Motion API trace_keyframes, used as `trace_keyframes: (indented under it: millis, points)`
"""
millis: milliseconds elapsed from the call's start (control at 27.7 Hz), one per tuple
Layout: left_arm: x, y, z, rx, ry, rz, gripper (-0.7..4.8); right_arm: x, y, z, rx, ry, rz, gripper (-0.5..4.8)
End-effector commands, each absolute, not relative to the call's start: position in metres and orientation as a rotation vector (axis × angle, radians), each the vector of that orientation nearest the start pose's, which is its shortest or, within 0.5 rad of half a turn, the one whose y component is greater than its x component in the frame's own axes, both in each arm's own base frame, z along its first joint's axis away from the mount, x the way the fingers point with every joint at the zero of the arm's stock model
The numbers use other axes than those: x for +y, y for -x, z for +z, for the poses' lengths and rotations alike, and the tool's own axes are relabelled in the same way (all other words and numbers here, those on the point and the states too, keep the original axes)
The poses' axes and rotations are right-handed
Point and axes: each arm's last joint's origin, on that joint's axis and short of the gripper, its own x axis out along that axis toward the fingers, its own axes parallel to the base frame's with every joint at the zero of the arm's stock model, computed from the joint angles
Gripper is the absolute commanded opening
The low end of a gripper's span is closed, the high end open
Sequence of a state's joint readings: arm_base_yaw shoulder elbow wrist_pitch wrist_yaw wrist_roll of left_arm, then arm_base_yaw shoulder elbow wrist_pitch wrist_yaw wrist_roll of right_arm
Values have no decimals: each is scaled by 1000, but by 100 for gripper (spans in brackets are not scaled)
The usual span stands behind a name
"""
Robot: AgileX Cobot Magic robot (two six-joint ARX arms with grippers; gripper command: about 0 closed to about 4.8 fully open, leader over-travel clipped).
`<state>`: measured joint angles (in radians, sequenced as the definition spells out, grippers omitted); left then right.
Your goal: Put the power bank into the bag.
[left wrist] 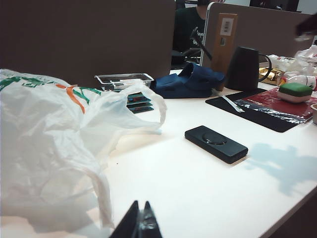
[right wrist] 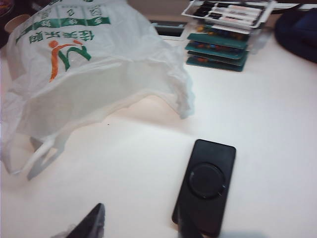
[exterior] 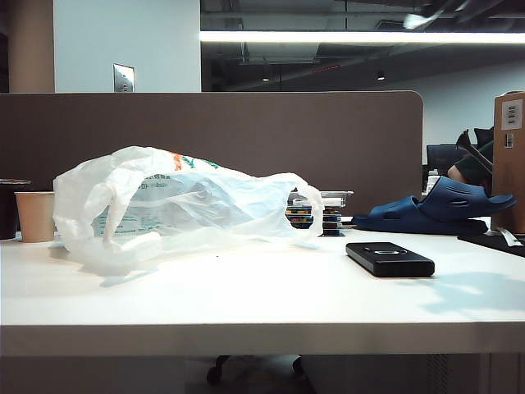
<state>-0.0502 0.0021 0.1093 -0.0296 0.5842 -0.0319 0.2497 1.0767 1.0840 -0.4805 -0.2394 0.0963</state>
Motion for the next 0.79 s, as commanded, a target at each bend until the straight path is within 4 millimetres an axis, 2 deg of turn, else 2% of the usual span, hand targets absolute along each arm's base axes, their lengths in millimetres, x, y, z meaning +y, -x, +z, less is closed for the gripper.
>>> trace_keyframes:
  millis: [36,686,758,794]
  points:
    - [-20,-82,204,-90,5,-640,-6,68,-232,358,548,-97,465,222]
    - [-20,-82,202,-68,11,-633,-6,83,-294,374,835,-83,409,280]
    - [-20,-82,202,-67,12,-633,-6,84,-299,374,852,-74,387,308]
    - [-20,-82,202,-68,11,-633,-6,84,-302,374,862,-68,374,347]
